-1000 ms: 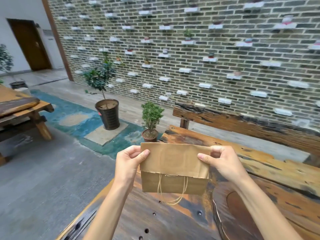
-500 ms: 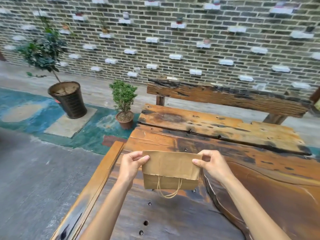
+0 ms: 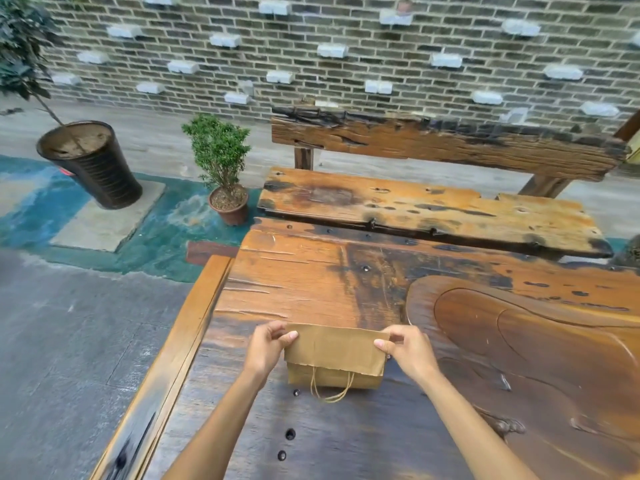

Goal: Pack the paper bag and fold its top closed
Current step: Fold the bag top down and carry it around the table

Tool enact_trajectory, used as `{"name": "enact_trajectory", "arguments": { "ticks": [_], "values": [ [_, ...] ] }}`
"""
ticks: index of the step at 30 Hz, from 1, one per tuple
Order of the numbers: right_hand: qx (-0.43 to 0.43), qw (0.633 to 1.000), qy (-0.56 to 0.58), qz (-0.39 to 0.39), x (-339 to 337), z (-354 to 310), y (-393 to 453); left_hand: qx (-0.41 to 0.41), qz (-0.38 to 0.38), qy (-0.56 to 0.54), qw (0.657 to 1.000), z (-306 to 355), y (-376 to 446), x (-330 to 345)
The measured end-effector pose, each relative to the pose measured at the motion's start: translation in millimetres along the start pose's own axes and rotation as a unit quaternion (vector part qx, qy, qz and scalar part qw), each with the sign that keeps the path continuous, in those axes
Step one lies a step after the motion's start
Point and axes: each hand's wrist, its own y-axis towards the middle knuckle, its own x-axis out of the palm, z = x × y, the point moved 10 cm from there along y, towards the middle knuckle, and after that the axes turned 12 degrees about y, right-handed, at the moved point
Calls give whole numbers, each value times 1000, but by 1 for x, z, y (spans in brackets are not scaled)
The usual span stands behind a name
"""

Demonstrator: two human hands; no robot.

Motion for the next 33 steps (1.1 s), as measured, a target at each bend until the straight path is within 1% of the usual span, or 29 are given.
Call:
{"name": "enact_trajectory", "arguments": {
  "ticks": [5, 10, 19, 23, 27, 33],
  "values": [
    [49, 999, 20, -4, 19, 36, 6, -34, -19, 8, 999, -37, 16, 8],
    [89, 996, 26, -12, 32, 61, 7, -53, -34, 12, 998, -55, 19, 18],
    [122, 991, 43, -22, 43, 82, 6, -83, -56, 14, 995, -82, 21, 26],
    [117, 993, 27, -21, 42, 82, 7, -78, -81, -1, 994, -76, 21, 31],
    [113, 993, 27, -23, 41, 79, 4, -36, -92, 3, 995, -64, 22, 34],
    [108, 993, 27, -32, 57, 71, -1, 3, -114, 78, 990, -54, 22, 45]
  ]
}}
